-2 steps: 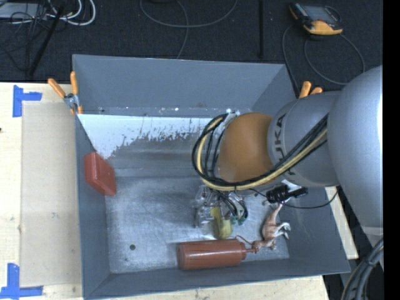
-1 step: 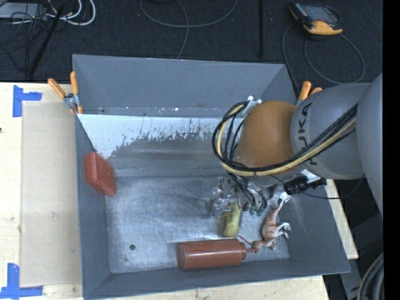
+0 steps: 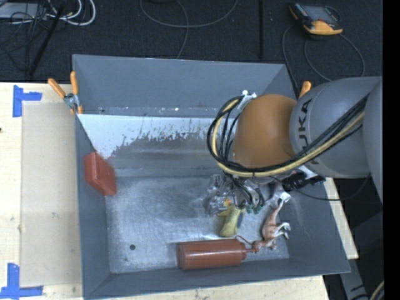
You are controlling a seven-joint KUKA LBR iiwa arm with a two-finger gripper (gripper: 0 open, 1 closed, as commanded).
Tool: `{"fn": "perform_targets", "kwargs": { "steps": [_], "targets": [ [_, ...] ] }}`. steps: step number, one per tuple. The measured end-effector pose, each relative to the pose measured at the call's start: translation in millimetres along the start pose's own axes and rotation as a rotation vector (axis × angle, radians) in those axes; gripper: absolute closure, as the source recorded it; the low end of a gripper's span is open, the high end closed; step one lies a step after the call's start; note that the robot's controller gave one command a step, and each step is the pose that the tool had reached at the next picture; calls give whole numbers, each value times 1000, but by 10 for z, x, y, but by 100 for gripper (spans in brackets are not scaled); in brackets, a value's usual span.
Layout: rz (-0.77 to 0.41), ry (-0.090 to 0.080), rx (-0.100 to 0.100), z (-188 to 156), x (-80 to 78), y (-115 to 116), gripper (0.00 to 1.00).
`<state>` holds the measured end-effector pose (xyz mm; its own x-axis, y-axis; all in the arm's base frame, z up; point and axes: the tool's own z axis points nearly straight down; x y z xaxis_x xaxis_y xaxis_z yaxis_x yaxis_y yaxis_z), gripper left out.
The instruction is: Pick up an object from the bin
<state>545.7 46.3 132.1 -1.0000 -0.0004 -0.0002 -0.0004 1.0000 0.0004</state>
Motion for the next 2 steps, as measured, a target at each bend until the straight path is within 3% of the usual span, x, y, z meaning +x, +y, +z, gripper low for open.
{"fn": "perform_targets", "kwargs": {
  "steps": [1, 2],
  "targets": [
    [0, 0, 0, 0, 0, 0, 100],
    [-187, -8, 1, -2003, 255, -187, 100]
  ]
}}
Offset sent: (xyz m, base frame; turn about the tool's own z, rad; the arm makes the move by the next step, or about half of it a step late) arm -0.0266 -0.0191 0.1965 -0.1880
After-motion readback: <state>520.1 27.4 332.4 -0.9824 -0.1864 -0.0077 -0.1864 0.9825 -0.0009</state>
